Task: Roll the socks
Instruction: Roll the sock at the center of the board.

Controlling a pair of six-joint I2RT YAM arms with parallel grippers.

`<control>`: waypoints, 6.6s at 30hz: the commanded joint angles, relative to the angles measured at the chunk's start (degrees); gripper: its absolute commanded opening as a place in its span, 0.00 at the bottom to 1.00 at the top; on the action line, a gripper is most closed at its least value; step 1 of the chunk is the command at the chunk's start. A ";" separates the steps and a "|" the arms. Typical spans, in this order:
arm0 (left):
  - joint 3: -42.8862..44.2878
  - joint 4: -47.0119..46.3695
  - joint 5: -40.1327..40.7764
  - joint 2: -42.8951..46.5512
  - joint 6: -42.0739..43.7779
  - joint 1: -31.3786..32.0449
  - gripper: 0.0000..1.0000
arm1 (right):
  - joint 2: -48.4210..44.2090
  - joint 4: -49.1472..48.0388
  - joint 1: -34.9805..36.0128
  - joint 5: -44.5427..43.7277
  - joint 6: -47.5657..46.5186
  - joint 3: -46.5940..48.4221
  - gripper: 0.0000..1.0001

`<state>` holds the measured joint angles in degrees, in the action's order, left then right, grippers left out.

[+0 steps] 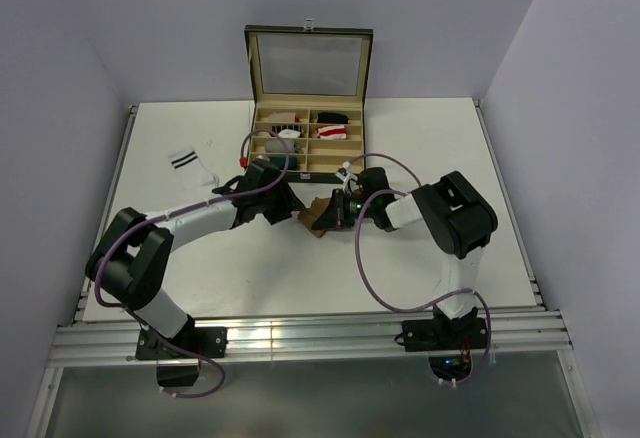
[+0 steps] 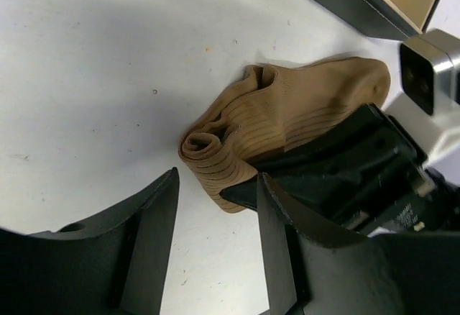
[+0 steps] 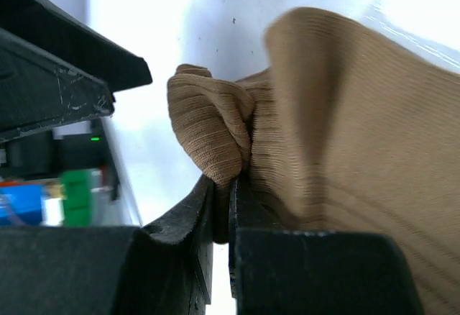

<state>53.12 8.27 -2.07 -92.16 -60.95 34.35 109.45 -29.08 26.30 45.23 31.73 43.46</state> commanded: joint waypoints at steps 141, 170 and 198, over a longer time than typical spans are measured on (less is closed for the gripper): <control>17.63 12.03 0.22 -19.29 11.64 7.40 0.36 | -22.36 26.53 23.09 -57.00 -26.54 2.06 0.51; 9.55 10.01 -2.06 -10.77 9.80 4.42 0.38 | -11.98 36.46 21.68 -42.97 -18.01 5.75 0.00; -1.27 -2.47 -0.04 1.02 1.80 5.99 0.73 | -2.84 -2.36 -4.33 5.83 15.46 -13.83 0.00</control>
<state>51.92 10.50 -1.67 -91.33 -58.22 39.35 103.70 -28.56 22.22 51.59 42.24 33.80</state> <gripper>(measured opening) 0.727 0.042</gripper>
